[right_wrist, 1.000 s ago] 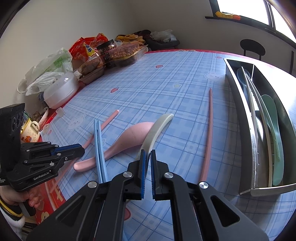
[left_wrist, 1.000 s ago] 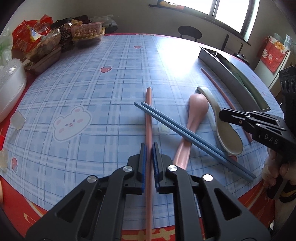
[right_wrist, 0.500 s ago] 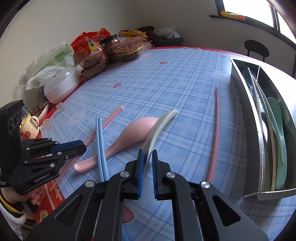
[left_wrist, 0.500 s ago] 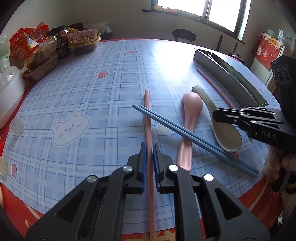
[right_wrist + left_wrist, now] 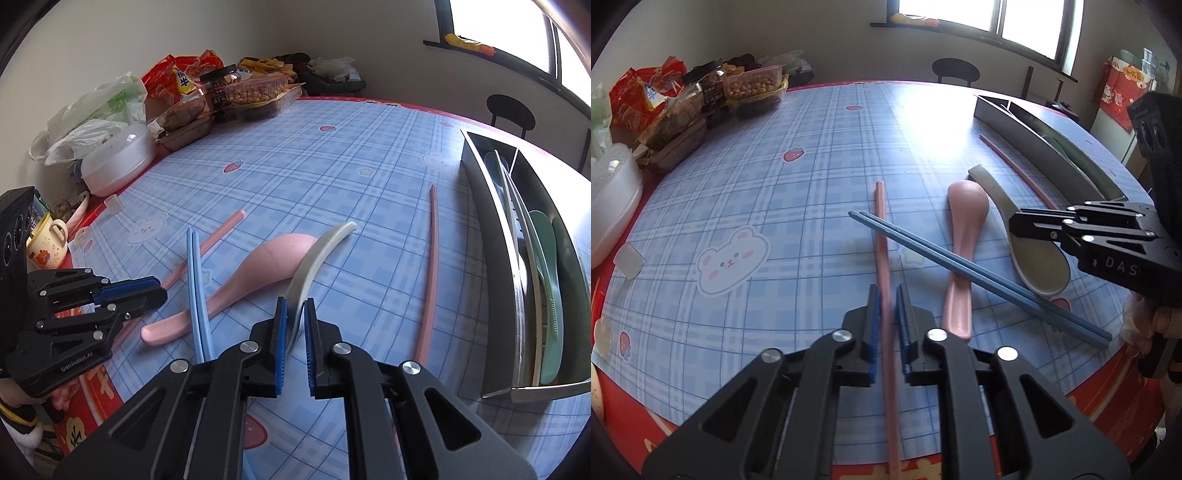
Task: Organize utensils
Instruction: 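Carry the pink chopstick in the left tool and cream spoon in the right tool toward the tray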
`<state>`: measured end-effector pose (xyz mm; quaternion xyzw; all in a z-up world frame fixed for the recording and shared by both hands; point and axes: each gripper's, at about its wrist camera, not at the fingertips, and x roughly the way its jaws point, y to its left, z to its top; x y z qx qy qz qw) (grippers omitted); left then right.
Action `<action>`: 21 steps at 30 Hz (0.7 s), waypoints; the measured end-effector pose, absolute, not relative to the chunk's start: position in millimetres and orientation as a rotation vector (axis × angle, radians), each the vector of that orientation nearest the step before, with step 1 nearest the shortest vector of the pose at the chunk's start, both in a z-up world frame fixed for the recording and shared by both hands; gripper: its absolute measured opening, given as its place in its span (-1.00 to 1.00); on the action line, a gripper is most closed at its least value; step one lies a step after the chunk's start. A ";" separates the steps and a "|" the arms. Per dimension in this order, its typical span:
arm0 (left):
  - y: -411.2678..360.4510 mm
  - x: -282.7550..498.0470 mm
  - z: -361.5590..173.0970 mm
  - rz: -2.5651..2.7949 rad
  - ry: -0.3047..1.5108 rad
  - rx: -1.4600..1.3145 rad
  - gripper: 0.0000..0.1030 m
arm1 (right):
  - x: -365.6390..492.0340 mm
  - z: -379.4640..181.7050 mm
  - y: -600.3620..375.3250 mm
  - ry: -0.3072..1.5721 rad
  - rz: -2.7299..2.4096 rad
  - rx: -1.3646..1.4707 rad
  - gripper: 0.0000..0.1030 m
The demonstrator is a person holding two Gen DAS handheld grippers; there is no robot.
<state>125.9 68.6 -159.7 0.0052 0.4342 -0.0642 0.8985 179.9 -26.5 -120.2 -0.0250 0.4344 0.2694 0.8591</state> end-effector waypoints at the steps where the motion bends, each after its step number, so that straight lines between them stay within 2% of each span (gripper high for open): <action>1: 71.6 125.3 -159.5 -0.145 0.898 -0.011 -0.80 | 179.8 -119.6 -28.5 0.906 0.570 -0.043 -0.89; 6: 81.0 121.9 -155.7 -0.141 0.865 -0.060 -0.80 | 178.8 -115.6 -44.1 0.871 0.565 0.025 -0.90; 13: 125.0 114.3 -153.8 -0.084 0.801 -0.307 -0.80 | 177.2 -114.0 -43.6 0.861 0.569 0.013 -0.90; 21: 139.3 104.4 -149.7 -0.068 0.744 -0.387 -0.80 | 179.0 -114.9 -46.8 0.864 0.570 0.024 -0.90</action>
